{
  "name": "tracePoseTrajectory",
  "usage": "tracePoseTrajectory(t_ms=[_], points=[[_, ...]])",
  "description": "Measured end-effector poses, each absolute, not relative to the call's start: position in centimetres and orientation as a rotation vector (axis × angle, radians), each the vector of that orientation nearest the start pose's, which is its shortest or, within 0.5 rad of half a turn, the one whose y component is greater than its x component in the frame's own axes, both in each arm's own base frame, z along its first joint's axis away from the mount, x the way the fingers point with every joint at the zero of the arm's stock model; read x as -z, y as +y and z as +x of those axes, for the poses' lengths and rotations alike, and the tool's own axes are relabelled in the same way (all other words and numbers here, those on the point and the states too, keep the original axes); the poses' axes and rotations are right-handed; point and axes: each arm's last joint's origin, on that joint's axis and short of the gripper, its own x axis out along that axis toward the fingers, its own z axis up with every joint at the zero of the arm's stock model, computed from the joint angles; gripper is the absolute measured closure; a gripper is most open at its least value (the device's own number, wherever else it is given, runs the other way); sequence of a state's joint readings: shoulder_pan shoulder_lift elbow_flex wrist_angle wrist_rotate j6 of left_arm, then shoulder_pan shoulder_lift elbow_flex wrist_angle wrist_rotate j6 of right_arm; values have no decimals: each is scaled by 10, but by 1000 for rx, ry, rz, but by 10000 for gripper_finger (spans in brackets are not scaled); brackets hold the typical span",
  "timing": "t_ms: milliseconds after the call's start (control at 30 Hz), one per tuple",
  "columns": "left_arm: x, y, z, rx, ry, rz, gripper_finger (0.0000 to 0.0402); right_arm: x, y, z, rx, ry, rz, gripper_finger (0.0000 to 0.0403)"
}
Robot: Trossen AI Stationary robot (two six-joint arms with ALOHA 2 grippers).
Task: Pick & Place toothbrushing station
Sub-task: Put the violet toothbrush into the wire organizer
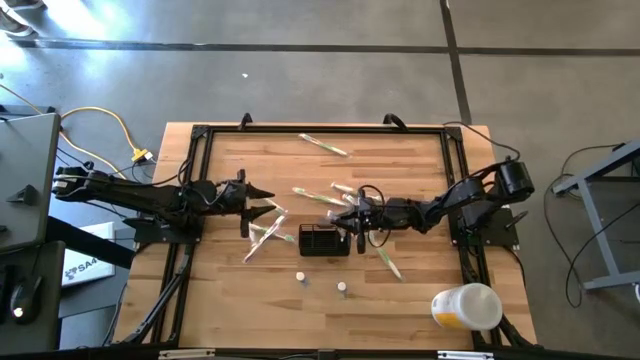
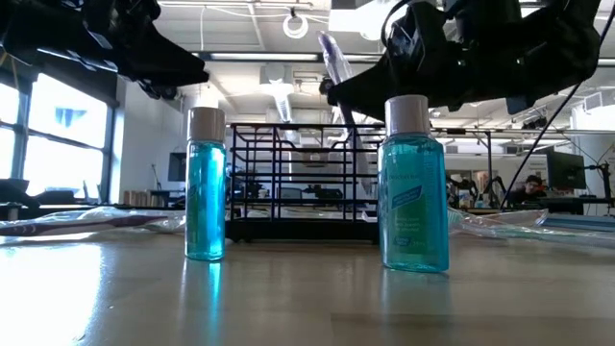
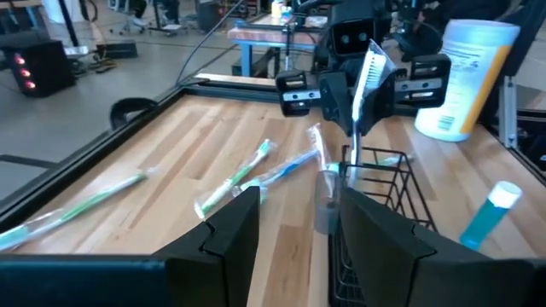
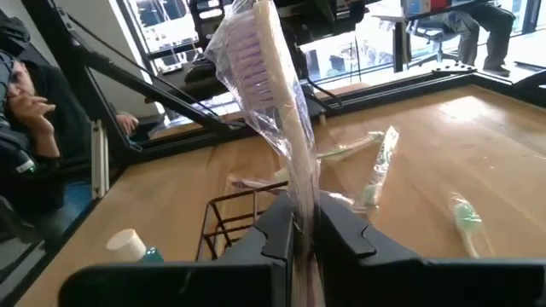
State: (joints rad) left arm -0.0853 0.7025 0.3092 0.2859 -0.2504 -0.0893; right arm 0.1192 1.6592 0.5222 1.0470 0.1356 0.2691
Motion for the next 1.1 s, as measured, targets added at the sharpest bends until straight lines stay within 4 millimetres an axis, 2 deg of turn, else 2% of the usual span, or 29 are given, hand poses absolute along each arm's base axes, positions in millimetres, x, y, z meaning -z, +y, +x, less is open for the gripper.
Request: tracePoseTrajectory(t_ms=[267,467,800,933,1100], points=[[-226,-7,163,-171,95,-78,242,-157,39,294,56,117,268,383],[-226,-7,163,-174,92,-118,242,-155,39,294,58,134,291,349],[-226,-7,163,-173,91,-122,242,-152,39,293,50,174,284,353],[-226,-7,163,-174,89,-146,242,-150,39,292,51,187,266,331],[-225,-8,163,-136,99,-148,242,-151,39,292,50,186,229,281]])
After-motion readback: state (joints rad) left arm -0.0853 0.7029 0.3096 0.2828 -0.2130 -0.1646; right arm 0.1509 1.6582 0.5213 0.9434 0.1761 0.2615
